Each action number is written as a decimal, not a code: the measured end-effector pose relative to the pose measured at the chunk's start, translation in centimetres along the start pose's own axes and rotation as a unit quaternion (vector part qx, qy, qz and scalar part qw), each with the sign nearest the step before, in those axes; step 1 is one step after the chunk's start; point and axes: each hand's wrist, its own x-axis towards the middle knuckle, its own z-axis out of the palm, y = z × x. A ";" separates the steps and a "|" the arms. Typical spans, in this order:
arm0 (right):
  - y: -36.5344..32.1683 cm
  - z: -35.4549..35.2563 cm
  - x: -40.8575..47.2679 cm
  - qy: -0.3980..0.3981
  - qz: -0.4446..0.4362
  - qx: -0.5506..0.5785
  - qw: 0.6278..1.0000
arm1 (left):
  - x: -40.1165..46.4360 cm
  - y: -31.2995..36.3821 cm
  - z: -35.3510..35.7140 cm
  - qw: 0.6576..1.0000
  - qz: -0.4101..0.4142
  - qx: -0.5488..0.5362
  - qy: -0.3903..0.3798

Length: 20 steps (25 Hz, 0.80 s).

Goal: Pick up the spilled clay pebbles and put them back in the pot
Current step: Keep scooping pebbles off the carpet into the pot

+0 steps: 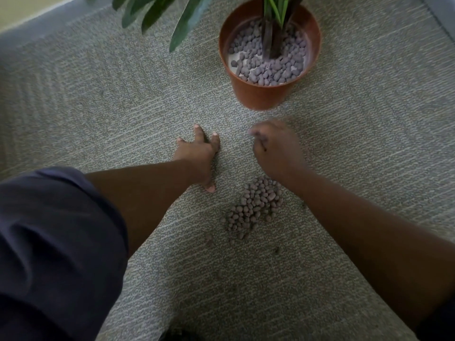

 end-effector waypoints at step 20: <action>2.0 1.1 -4.4 -0.237 0.089 -0.146 0.956 | 0.1 0.0 -0.1 1.000 0.002 0.014 0.001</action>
